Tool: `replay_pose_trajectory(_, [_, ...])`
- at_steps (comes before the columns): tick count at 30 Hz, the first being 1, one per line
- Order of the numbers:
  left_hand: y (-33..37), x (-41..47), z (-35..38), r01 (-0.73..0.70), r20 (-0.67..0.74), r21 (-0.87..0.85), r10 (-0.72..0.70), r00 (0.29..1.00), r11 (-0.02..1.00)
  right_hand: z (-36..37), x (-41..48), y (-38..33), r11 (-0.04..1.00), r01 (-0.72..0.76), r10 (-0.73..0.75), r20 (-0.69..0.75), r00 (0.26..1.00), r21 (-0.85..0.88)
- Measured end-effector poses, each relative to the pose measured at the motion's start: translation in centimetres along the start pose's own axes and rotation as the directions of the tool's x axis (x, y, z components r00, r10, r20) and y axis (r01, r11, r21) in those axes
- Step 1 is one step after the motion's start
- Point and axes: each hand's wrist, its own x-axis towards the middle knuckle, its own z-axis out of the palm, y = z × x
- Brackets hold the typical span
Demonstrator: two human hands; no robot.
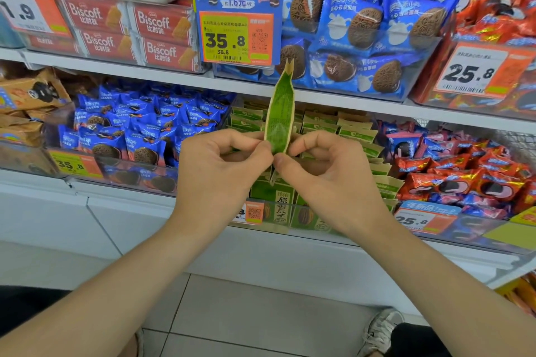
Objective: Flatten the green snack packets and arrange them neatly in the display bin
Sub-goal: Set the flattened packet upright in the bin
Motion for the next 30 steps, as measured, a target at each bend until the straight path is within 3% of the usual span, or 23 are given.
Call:
replay_pose_trajectory(7, [-0.4,0.0,-0.4,0.025,0.108,-0.127,-0.011,0.994,0.992,-0.4,0.0,0.7,0.997,0.072,-0.073,-0.019,0.997,-0.036])
replay_pose_trajectory(10, [-0.3,0.0,-0.6,0.03,0.215,-0.117,-0.004,0.977,0.993,-0.8,0.2,0.8,1.0,0.003,-0.002,-0.045,0.999,0.019])
replay_pose_trajectory(16, [-0.4,-0.1,-0.3,0.077,0.267,-0.137,-0.038,0.963,0.988,-1.2,0.4,0.6,0.987,-0.093,0.101,-0.053,0.994,0.132])
replay_pose_trajectory(21, [0.1,0.4,-0.4,0.222,0.293,-0.18,-0.164,0.942,0.958,-1.0,0.5,0.3,0.992,-0.031,0.036,-0.037,0.999,0.121])
replay_pose_trajectory(23, [0.4,0.5,-0.5,0.288,0.319,-0.208,-0.214,0.923,0.935,-1.0,0.4,0.5,0.999,-0.017,0.019,-0.067,0.998,0.03])
replay_pose_trajectory(25, [0.4,0.4,-0.5,0.299,0.33,-0.152,-0.237,0.914,0.942,-1.0,0.5,0.7,0.999,-0.041,0.041,-0.112,0.993,0.008])
replay_pose_trajectory(30, [0.2,0.4,-0.2,0.364,0.374,-0.175,-0.28,0.884,0.915,-0.4,0.2,0.7,0.974,-0.119,0.137,-0.081,0.987,0.192])
